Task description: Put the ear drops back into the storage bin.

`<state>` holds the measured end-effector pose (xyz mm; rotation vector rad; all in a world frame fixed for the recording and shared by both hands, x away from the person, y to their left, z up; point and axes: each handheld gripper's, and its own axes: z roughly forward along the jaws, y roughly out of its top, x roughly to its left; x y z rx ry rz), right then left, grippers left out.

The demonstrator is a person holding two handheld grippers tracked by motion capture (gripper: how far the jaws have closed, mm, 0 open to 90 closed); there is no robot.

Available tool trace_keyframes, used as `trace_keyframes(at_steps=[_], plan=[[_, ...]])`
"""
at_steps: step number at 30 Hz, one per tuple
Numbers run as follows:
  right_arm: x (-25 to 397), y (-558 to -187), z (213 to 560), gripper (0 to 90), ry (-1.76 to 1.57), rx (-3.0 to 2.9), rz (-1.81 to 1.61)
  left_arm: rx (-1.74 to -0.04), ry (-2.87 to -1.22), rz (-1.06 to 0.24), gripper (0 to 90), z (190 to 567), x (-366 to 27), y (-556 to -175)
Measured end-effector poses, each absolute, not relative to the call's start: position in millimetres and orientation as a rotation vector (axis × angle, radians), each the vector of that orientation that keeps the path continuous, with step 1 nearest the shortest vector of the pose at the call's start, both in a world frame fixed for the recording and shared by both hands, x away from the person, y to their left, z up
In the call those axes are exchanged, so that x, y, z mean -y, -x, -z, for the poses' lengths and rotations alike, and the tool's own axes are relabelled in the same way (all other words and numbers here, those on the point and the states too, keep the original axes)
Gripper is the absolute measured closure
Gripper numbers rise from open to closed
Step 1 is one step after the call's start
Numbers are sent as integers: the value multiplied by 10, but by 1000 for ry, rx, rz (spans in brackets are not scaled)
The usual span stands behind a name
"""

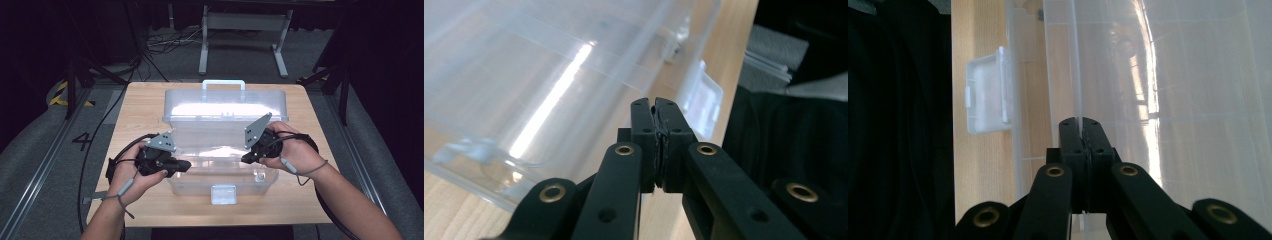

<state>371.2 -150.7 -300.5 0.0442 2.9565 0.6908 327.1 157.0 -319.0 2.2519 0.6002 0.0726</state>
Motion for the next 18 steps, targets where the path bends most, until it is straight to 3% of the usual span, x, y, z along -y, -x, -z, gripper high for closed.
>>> trace_keyframes(at_steps=[18], plan=[[1524, -3658, 3054, 900, -42, -2942, -711, -754, -1997, -194, 892, 3110, -1819, -3289]])
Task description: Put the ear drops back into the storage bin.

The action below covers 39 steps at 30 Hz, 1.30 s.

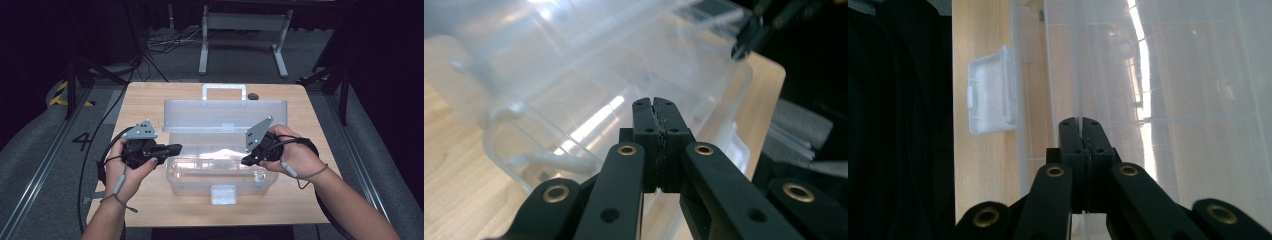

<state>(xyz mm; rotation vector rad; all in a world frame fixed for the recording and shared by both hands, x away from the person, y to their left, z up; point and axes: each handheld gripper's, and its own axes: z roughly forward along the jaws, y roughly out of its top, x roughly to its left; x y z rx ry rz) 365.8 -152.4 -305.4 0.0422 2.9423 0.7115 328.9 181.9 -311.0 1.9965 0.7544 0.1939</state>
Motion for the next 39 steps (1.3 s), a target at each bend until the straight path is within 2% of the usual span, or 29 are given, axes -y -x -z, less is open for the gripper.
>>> trace_keyframes(at_steps=[10, 18, 29, 39], plan=[[1523, -3644, 3073, 899, -34, -2938, -716, -819, -1864, -280, 893, 3053, -1930, -3268], [1528, -3627, 3087, 890, -73, -2935, -726, -832, -1850, -299, 895, 3051, -1924, -3276], [1613, -3568, 2993, 815, -151, -2873, -857, -834, -1854, -300, 897, 3051, -1917, -3281], [1838, -3496, 2876, 895, -258, -2748, -1070, -829, -1863, -296, 897, 3054, -1913, -3287]])
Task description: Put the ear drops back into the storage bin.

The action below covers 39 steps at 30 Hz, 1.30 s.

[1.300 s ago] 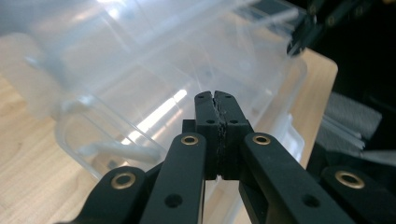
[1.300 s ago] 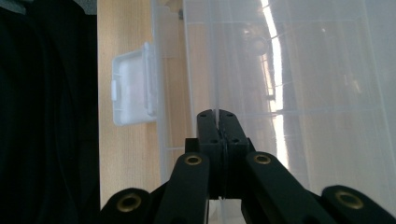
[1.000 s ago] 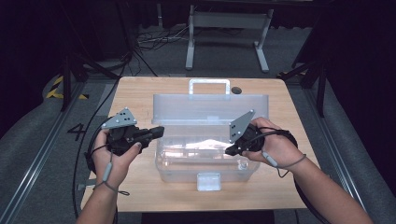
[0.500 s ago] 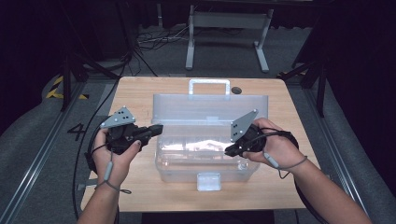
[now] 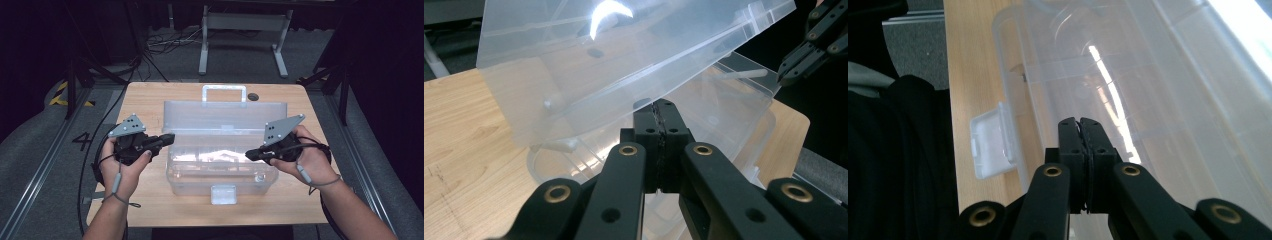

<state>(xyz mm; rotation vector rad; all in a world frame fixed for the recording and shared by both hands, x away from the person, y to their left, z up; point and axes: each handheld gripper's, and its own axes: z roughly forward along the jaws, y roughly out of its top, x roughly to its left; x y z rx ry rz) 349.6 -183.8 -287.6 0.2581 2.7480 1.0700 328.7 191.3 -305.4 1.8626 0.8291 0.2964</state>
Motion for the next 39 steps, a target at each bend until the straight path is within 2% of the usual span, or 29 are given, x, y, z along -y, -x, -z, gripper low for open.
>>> trace_keyframes(at_steps=[39], plan=[[2691, -3422, 2998, 900, -698, -2461, -1405, -825, -1896, -305, 897, 3055, -1908, -3268]])
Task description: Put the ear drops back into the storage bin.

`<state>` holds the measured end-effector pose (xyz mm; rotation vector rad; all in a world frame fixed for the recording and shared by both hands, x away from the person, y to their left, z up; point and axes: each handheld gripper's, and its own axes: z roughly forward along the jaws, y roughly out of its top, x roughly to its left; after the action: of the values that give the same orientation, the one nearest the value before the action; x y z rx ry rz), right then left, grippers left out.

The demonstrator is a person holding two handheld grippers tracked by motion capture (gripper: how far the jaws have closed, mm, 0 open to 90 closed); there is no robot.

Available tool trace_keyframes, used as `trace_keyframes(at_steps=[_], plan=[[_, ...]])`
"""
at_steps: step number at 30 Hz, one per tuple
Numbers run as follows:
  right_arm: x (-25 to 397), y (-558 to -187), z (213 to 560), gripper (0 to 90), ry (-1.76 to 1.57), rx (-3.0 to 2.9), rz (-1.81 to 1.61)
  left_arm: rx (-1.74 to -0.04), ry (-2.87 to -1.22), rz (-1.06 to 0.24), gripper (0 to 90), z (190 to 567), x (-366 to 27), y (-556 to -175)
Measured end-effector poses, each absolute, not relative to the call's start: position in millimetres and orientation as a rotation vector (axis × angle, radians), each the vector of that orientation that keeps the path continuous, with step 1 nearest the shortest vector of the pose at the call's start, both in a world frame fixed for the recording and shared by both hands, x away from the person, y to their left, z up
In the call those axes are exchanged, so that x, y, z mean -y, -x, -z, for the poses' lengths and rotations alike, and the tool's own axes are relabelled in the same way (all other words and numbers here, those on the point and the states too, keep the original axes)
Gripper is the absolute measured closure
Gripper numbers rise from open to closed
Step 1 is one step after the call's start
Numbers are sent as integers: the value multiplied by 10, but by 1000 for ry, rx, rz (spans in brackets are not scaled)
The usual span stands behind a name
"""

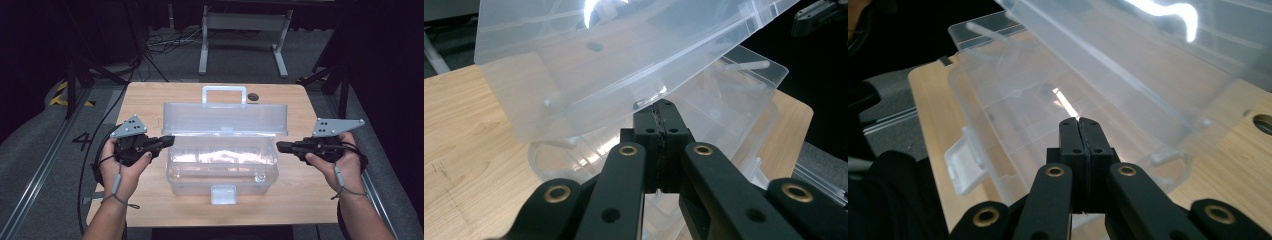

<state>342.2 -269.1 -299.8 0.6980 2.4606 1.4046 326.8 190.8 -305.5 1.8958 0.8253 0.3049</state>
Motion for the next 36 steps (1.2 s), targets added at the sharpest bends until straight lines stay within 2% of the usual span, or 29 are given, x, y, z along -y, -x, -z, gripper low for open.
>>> trace_keyframes(at_steps=[15, 24, 36], plan=[[2827, -3435, 3116, 900, -808, -2367, -1525, -818, -1954, -294, 893, 3062, -1897, -3220], [2851, -3370, 3183, 900, -819, -2379, -1533, -822, -2025, -260, 835, 3067, -1870, -3138], [2892, -3265, 3279, 900, -867, -2407, -1526, -832, -2111, -206, 824, 3054, -1861, -3031]])
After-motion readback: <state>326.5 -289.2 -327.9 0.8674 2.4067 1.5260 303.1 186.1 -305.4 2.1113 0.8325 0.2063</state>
